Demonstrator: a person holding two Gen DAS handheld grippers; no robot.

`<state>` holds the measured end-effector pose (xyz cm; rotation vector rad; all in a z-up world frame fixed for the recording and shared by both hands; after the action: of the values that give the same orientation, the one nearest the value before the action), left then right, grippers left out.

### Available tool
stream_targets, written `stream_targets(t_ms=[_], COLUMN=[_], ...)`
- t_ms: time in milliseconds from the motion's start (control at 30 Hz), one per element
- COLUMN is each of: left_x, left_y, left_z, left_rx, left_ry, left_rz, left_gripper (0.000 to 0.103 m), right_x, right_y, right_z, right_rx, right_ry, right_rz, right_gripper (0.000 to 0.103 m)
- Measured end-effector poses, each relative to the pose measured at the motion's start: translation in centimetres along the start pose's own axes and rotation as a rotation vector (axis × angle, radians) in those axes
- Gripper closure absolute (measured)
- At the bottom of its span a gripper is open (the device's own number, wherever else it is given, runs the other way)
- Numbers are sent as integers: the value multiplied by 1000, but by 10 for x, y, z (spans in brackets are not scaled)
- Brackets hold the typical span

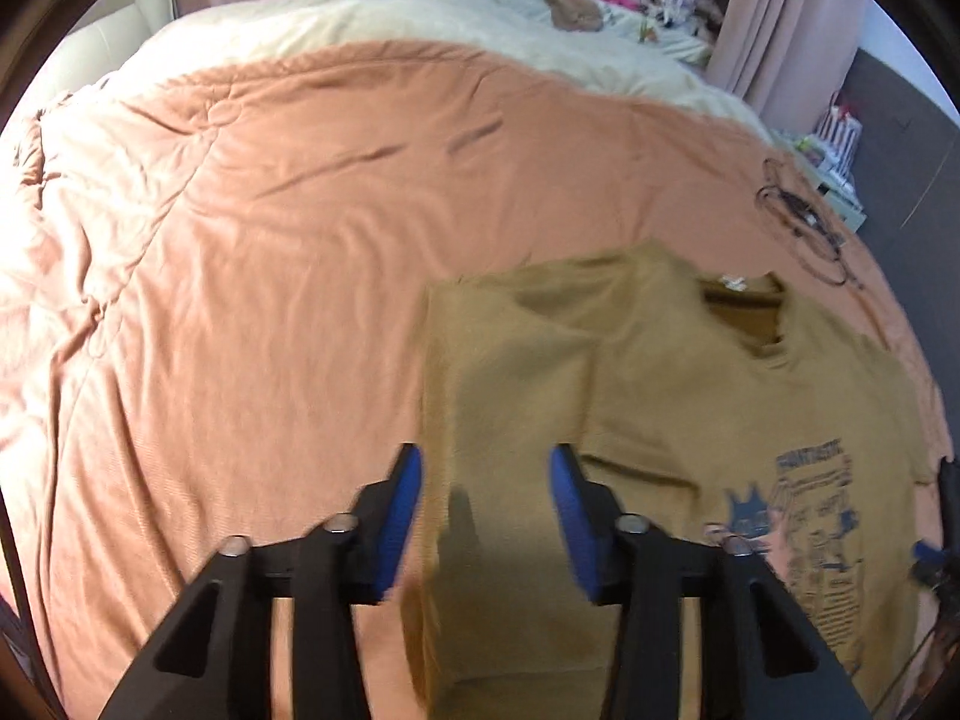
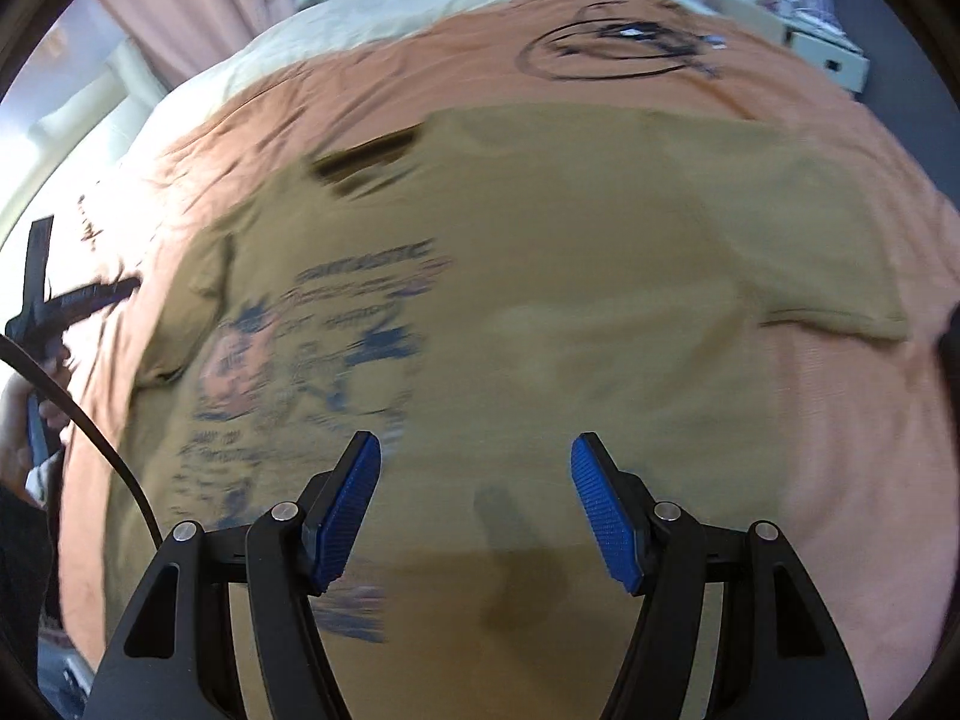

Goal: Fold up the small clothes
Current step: 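Open the left tool and lift it off the folded side, then grasp the opposite side edge of the shirt with the right tool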

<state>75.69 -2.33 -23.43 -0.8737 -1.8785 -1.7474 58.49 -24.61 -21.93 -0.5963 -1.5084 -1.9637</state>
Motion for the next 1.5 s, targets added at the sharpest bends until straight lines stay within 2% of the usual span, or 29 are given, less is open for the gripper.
stream_targets(t_ms=[67,233,333,433,500,600,667,767,867,1033,1067,1100,1133,1167,1200,1333,1400,1500], left_x=[-15,-52,-66,-72,-71,-63,-57,-50,-37,-13,-8,-5,-1,2,5,10,10,10], left_y=[-9,-27,-27,-19,-15,-8,-9,-12,-17,-24,-26,-28,-28,-28,-29,-34,-39,-46], left_z=[-4,-24,-41,-66,-89,-113,-125,-128,-122,-101,-94,-90,-84,-79,-75,-61,-55,-44], left_rx=[-18,-101,-123,-132,-122,-162,-167,-170,-165,-140,-141,-142,-137,-128,-113,-72,-49,-28], left_ry=[8,58,69,21,-47,-67,-95,-101,-99,-86,-74,-69,-61,-60,-63,-81,-97,-98], left_rz=[32,103,98,76,62,15,19,26,30,43,47,46,40,37,35,29,34,33], left_gripper=[71,71,71,71,71,71,71,71,71,70,70,70,70,70,70,68,60,57], right_x=[5,24,33,44,44,37,31,11,-2,-23,-27,-32,-32,-33,-32,-23,-19,-19], right_y=[5,21,31,41,47,52,54,58,57,69,71,73,72,73,78,103,112,125], right_z=[-17,-74,-106,-144,-167,-193,-205,-213,-223,-232,-233,-236,-237,-236,-230,-194,-172,-139], right_rx=[3,-7,-38,-108,-163,-238,-278,-349,-404,-438,-427,-417,-410,-411,-404,-290,-226,-144], right_ry=[-27,-136,-220,-283,-316,-345,-342,-282,-249,-211,-229,-249,-267,-265,-257,-245,-249,-253], right_rz=[-6,-41,-75,-114,-137,-141,-141,-130,-119,-150,-144,-135,-126,-126,-137,-170,-164,-159], right_gripper=[38,38,38,38,38,38,38,39,52,53,62,81,91,98,101,101,101,101])
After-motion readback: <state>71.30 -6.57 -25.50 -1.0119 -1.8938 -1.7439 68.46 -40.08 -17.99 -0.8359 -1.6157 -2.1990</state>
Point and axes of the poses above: each gripper's, at about its wrist camera, not at the fingertips, and x roughly against the way its jaws point, z to its left, y to its top, the point moved 10 cm from there along -x, roughly the way its jaws point, and after that the axes turned 15 degrees about -z, right-handed, at the moved point
